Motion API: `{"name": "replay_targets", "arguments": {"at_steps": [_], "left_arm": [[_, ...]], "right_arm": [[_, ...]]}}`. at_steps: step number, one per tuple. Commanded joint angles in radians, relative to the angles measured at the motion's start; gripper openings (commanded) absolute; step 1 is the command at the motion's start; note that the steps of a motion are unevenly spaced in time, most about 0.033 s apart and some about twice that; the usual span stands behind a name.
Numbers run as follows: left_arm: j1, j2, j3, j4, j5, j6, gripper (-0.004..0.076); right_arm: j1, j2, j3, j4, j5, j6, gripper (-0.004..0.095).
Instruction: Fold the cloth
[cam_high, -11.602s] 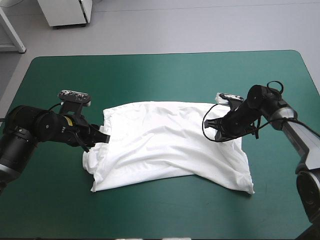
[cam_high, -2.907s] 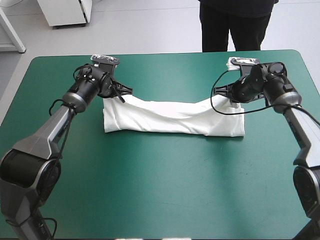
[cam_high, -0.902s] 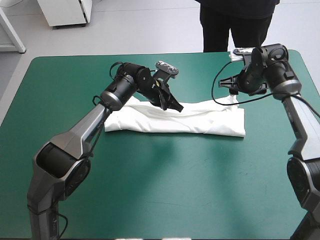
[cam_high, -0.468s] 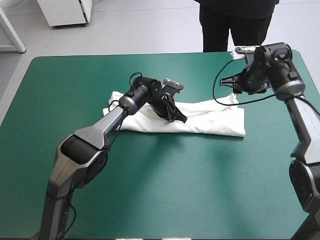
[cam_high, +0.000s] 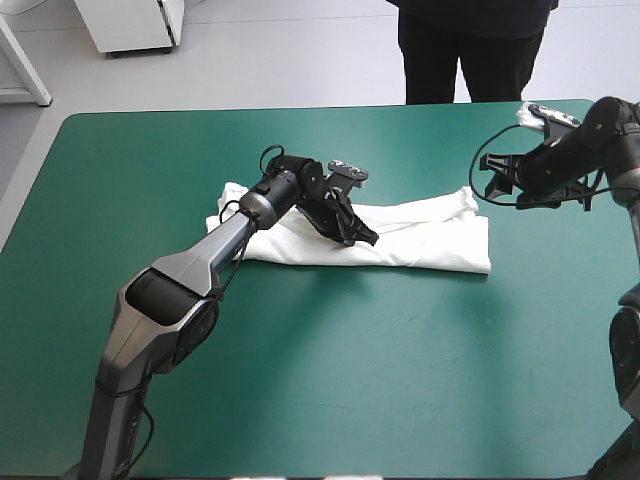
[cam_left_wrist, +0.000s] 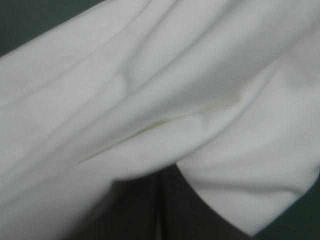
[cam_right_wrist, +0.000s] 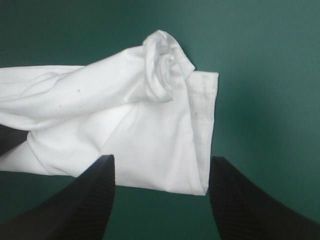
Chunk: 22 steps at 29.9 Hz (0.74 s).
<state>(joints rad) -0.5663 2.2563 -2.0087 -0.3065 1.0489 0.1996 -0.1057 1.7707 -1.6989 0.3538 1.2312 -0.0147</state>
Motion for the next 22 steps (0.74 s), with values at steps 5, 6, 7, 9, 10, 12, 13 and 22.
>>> {"name": "replay_targets", "arguments": {"at_steps": [5,6,7,9,10,12,13,22], "left_arm": [[-0.010,-0.039,-0.014,-0.076,0.004,-0.001,-0.0022],[-0.010,-0.039,-0.014,-0.076,0.004,-0.001,-0.0022],[-0.010,-0.039,-0.014,-0.076,0.004,-0.001,-0.0022],[-0.010,-0.039,-0.014,-0.076,0.004,-0.001,-0.0022],[-0.010,-0.039,-0.014,-0.076,0.004,-0.001,-0.0022],[-0.010,-0.039,-0.014,-0.076,0.004,-0.001,-0.0022],[-0.010,-0.039,-0.014,-0.076,0.004,-0.001,-0.0022],[-0.010,-0.039,-0.014,-0.074,0.006,-0.001,-0.0022]], "right_arm": [[-0.039,-0.028,0.150,0.114,-0.097,-0.113,0.0577],[-0.034,-0.019,0.163,0.117,-0.109,-0.118,0.0577],[-0.032,-0.007,0.169,0.117,-0.116,-0.123,0.0577],[-0.033,0.023,0.173,0.119,-0.123,-0.125,0.0577],[-0.033,0.041,0.173,0.122,-0.123,-0.127,0.0577],[-0.033,0.072,0.173,0.122,-0.126,-0.129,0.0577],[-0.033,0.083,0.173,0.124,-0.126,-0.131,0.0577],[0.019,0.165,0.173,0.142,-0.132,-0.156,0.0521]]}}
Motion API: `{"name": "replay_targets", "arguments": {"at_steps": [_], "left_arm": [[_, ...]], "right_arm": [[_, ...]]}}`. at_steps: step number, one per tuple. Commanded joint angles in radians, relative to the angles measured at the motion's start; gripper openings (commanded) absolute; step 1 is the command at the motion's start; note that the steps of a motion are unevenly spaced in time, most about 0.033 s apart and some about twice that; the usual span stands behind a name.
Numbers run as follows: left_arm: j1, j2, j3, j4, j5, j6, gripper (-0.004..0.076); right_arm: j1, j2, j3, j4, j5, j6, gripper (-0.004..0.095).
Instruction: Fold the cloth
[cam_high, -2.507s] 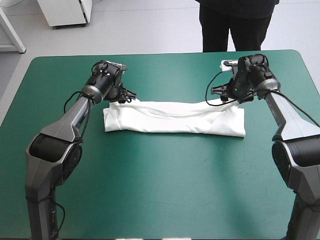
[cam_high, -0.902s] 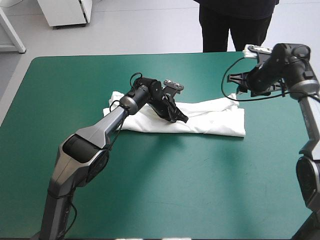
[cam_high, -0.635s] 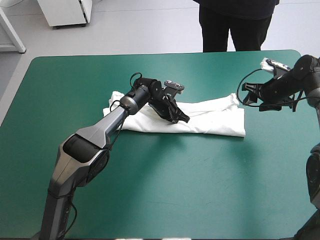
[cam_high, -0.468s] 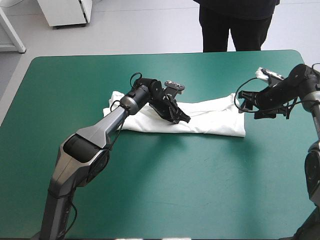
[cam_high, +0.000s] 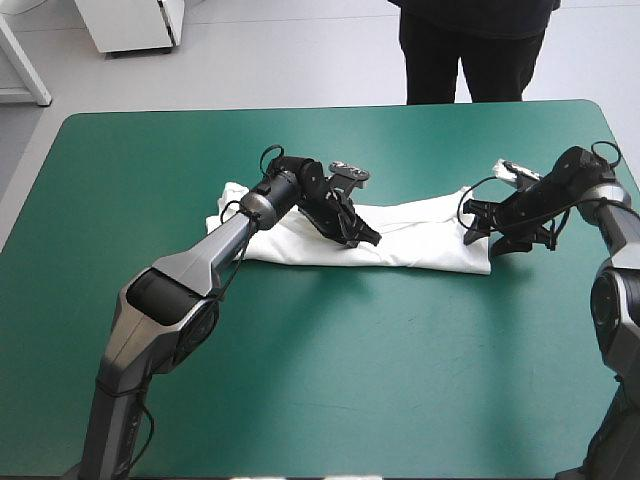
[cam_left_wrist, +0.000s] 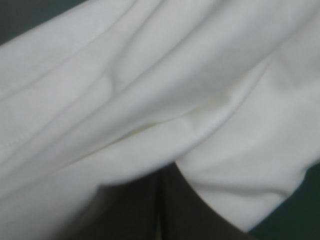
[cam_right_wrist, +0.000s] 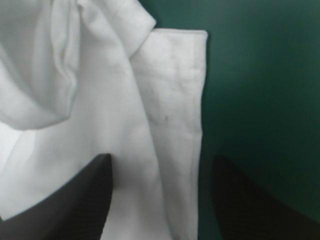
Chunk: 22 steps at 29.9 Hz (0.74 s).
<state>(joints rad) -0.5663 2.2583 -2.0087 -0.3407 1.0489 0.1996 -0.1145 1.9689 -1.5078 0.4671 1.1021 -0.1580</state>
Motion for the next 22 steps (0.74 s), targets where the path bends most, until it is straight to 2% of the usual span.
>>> {"name": "replay_targets", "arguments": {"at_steps": [1,4,7,9,12,13,22], "left_arm": [[-0.010,-0.041,-0.014,-0.040,0.008,-0.001,-0.0022],[-0.010,-0.041,-0.014,-0.040,0.009,-0.001,-0.0022],[-0.010,-0.041,-0.014,-0.040,0.012,-0.001,-0.0022],[-0.010,-0.041,-0.014,-0.040,0.015,-0.001,-0.0022],[-0.010,-0.041,-0.014,-0.040,0.015,-0.001,-0.0022],[-0.010,-0.041,-0.014,-0.040,0.015,-0.001,-0.0022],[-0.010,-0.041,-0.014,-0.040,0.015,-0.001,-0.0022]], "right_arm": [[0.039,-0.027,-0.018,0.026,-0.008,-0.013,0.0507],[0.078,-0.017,-0.018,0.014,-0.024,-0.008,0.0477],[0.115,-0.008,-0.018,-0.041,-0.025,0.038,0.0403],[0.131,-0.003,-0.018,-0.090,-0.027,0.080,0.0292],[0.136,-0.003,-0.018,-0.121,-0.024,0.099,0.0023],[0.136,-0.003,-0.018,-0.123,-0.024,0.099,-0.0015],[0.136,-0.041,-0.020,-0.146,-0.002,0.099,-0.0014]]}}
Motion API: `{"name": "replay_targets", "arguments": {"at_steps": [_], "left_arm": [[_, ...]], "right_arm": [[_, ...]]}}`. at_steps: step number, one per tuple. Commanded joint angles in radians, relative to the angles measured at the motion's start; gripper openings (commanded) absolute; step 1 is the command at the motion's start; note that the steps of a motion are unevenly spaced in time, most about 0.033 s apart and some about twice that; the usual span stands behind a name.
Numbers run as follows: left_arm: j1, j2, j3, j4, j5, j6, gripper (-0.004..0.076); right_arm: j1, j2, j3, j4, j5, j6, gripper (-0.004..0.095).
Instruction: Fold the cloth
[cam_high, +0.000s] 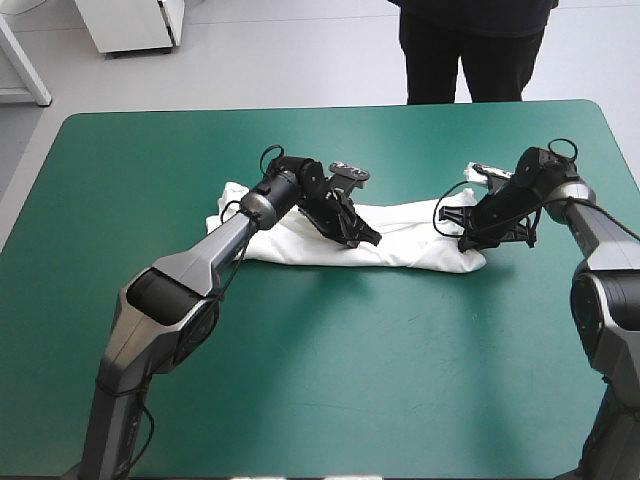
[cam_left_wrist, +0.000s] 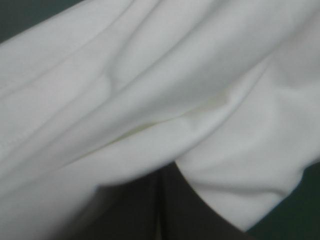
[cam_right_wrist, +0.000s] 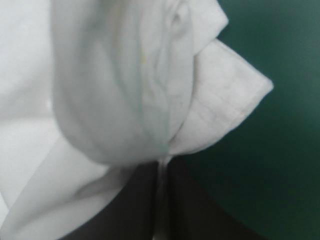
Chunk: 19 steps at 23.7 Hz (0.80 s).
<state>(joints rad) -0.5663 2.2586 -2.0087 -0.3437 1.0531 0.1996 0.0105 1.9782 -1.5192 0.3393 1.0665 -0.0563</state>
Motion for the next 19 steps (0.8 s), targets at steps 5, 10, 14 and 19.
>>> {"name": "replay_targets", "arguments": {"at_steps": [5,10,14,19], "left_arm": [[-0.010,-0.041,-0.014,-0.037,0.011,-0.001,-0.0022],[-0.010,-0.041,-0.014,-0.037,0.011,-0.001,-0.0022],[-0.010,-0.041,-0.014,-0.037,0.011,-0.001,-0.0022],[-0.010,-0.041,-0.014,-0.037,0.011,-0.001,-0.0022]], "right_arm": [[0.011,-0.133,-0.008,-0.016,0.030,-0.002,-0.0014],[0.011,-0.241,-0.012,0.012,0.013,-0.016,-0.0014],[0.011,-0.314,-0.078,0.136,0.030,-0.061,-0.0014],[0.011,-0.324,-0.242,0.251,0.084,-0.085,-0.0014]]}}
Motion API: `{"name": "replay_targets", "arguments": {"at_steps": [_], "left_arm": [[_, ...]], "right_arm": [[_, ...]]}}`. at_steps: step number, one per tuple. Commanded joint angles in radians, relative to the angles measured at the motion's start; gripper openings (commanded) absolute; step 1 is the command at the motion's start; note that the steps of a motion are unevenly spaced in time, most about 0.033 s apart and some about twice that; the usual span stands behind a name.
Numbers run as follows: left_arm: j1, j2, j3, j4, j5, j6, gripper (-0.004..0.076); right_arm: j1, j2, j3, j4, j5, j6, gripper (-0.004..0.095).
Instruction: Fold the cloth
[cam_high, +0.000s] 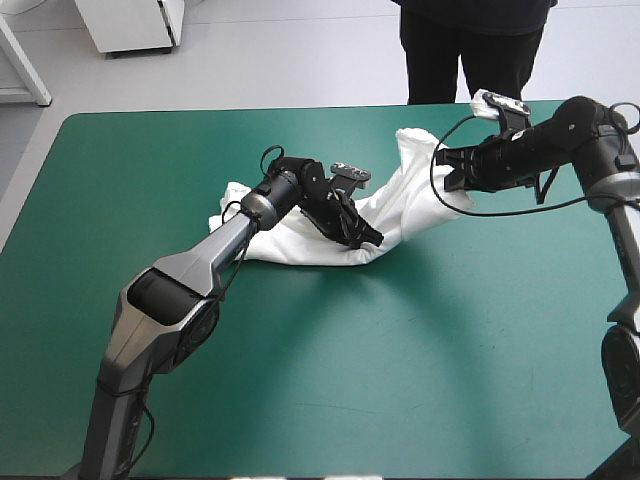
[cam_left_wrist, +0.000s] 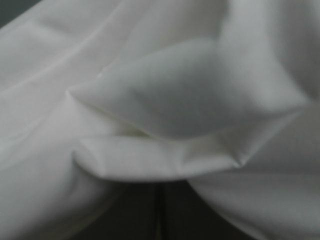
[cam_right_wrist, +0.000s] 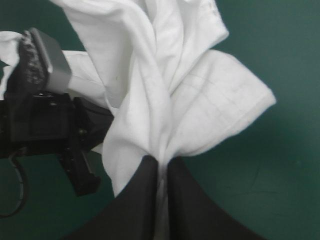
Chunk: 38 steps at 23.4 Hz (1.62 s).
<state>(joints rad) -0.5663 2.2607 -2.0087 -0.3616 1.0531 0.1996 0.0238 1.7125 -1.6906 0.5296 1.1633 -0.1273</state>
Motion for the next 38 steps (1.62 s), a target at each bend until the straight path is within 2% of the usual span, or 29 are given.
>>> {"name": "replay_targets", "arguments": {"at_steps": [1,11,17,20,23,29,31,33,38], "left_arm": [[-0.010,-0.043,-0.014,-0.019,0.011,-0.001,-0.0022],[-0.008,-0.055,-0.014,-0.010,0.013,-0.035,-0.0022],[-0.008,-0.156,-0.011,0.100,0.121,-0.035,-0.0022],[0.007,-0.274,0.037,0.226,0.186,-0.095,-0.0022],[0.040,-0.412,0.154,0.247,0.197,-0.129,-0.0022],[0.081,-0.850,0.612,0.303,0.207,-0.236,-0.0022],[0.081,-0.973,0.716,0.291,0.219,-0.280,-0.0022],[0.081,-1.072,0.778,0.281,0.232,-0.295,-0.0022],[0.081,-1.182,0.806,0.279,0.232,-0.331,-0.0022]], "right_arm": [[-0.002,-0.058,-0.084,0.087,-0.005,-0.014,-0.0014],[-0.002,-0.058,-0.094,0.106,0.016,-0.038,-0.0014],[-0.002,-0.058,-0.094,0.106,0.018,-0.040,-0.0014],[0.006,-0.058,-0.094,0.104,0.015,-0.040,-0.0014],[0.044,-0.058,-0.095,0.102,0.001,-0.053,-0.0014],[0.201,-0.027,-0.095,0.102,-0.131,-0.064,-0.0014],[0.251,-0.009,-0.095,0.104,-0.181,-0.064,-0.0014],[0.303,0.014,-0.104,0.106,-0.223,-0.068,-0.0014],[0.400,0.089,-0.175,0.106,-0.276,-0.083,-0.0014]]}}
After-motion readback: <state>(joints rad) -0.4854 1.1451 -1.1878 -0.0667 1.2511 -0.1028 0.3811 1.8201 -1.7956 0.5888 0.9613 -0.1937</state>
